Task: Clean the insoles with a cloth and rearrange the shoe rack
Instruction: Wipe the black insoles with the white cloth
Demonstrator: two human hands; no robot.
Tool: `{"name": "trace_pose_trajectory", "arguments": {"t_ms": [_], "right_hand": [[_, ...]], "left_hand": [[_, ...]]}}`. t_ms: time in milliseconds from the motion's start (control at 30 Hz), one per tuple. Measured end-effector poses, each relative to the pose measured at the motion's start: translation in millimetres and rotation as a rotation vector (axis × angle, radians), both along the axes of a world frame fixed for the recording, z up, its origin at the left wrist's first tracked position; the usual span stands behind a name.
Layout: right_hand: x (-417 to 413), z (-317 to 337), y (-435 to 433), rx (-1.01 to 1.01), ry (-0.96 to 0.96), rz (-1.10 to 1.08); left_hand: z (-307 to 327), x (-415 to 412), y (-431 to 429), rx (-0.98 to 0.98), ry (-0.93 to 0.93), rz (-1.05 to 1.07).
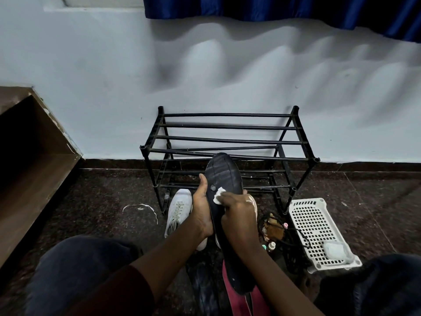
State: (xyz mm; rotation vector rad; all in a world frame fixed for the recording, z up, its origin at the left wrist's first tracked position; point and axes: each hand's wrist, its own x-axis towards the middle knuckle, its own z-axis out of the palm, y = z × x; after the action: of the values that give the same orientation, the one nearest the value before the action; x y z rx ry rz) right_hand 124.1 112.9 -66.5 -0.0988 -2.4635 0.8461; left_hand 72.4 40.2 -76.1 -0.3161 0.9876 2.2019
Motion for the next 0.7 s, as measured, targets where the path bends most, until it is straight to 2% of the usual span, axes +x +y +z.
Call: {"name": "trace_pose_trajectory", "arguments": {"t_ms": [133, 233, 333, 500, 700], "right_hand": [[-1, 5, 5, 0.181, 0.037, -0.033], [-11, 4, 16, 0.268, -0.039, -0.152], [-18, 3, 22, 0.269, -0.145, -0.220], [-13, 5, 6, 0.236, -0.181, -0.195], [-1, 7, -9, 0.126, -0.095, -0.076]], "left_hand": [[3, -1, 2, 0.010, -0.001, 0.019], [6, 2, 4, 0.023, 0.018, 0.005], [5, 1, 5, 0.023, 0.023, 0.015], [4, 2, 3, 0.021, 0.030, 0.027], [6, -2, 1, 0.006, 0.046, 0.048]]}}
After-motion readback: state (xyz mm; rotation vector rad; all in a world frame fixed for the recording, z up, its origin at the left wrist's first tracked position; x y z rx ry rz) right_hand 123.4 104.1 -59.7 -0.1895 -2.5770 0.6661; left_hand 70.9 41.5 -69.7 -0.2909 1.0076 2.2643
